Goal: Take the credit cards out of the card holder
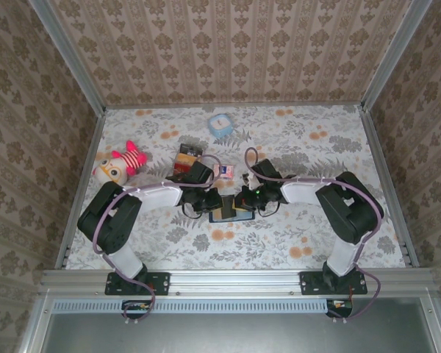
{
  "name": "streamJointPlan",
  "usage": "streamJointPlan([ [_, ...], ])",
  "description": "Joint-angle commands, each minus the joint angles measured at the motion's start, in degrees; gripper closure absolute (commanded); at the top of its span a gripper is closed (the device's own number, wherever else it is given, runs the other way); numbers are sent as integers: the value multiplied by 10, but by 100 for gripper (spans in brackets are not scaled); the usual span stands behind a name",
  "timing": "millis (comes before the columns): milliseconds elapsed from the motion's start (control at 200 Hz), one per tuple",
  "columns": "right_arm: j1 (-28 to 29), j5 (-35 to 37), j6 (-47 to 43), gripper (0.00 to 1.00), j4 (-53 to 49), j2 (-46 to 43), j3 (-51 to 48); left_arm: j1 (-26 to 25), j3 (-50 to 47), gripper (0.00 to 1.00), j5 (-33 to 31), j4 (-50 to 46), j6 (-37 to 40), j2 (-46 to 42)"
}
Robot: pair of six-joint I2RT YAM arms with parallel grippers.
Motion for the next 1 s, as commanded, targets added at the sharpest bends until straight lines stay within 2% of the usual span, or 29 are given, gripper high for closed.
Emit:
streamJointPlan([
  [0,-16,34,-5,99,-25,-40,-21,-2,-17,78,-29,-46,5,9],
  [170,-26,36,-28,100,-63,-88,-38,-2,-28,69,-26,-23,-2,3],
  [330,-33,17,-30,100,-55,-137,-50,1,-11,59,-5,-4,3,-33],
  [420,-45,-9,-34,100,-45,-171,-53,14,-8,47,34,21,-1,-68],
  [575,-75,-66,-17,100,10,-237,-68,42,-16,32,70,28,-1,-135],
  [720,-86,-118,35,100,93,-249,-72,64,-38,22,124,85,-30,-186],
  [880,-87,-157,102,100,195,-240,-68,66,-43,20,173,164,-67,-203],
  [900,-87,-160,108,100,202,-238,-66,66,-42,21,193,173,-72,-202],
  [995,-88,-166,124,100,215,-234,-53,67,-39,25,213,209,-96,-200],
])
